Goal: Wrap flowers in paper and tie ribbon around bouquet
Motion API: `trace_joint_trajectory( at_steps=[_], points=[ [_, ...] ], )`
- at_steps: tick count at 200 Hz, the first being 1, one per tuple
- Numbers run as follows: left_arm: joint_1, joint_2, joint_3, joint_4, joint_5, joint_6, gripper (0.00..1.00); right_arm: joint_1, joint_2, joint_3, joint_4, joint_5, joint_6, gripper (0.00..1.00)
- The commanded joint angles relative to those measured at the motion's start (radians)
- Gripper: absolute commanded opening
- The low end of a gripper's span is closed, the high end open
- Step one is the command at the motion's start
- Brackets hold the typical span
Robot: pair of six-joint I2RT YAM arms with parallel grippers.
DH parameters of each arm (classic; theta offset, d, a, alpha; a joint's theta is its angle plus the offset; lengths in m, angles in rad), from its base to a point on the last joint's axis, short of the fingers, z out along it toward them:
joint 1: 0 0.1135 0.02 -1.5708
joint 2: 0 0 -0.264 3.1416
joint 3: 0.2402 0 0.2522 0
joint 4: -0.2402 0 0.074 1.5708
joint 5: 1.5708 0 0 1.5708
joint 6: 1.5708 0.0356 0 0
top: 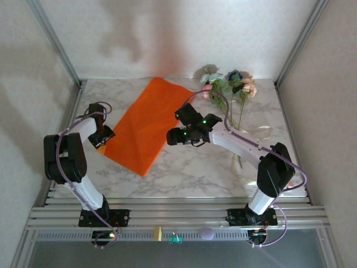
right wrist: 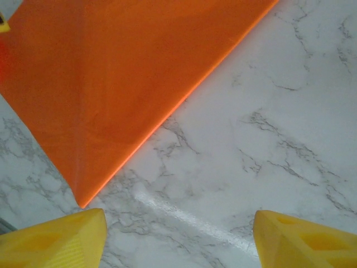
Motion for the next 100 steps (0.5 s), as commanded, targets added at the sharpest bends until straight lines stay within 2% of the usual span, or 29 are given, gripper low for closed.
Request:
trace_joint_trajectory(
  at_steps=[1,11,23,44,60,82,100],
  points=[
    [-0.004,0.000,-0.013,-0.064,-0.034,0.030,0.55,0.005,0.004,0.028,-0.017,-0.016,-0.012,0.70],
    [-0.007,0.005,-0.027,-0.051,-0.015,0.034,0.54,0.003,0.005,0.029,-0.016,-0.014,-0.012,0.70],
    [-0.011,0.021,-0.030,-0.052,-0.010,0.040,0.47,0.004,0.011,0.034,-0.017,-0.013,-0.011,0.70],
    [-0.020,0.019,-0.027,-0.054,-0.029,0.044,0.24,0.005,0.024,0.049,-0.027,-0.013,-0.004,0.69],
    [-0.027,-0.006,-0.016,-0.063,-0.047,0.046,0.00,0.005,0.029,0.055,-0.028,-0.013,0.002,0.68],
    [-0.063,-0.052,0.027,-0.112,-0.099,0.056,0.00,0.004,0.026,0.058,-0.037,0.001,0.011,0.68],
    [-0.139,-0.123,0.079,-0.144,-0.177,0.059,0.00,0.004,0.015,0.058,-0.048,0.024,0.022,0.67]
  ],
)
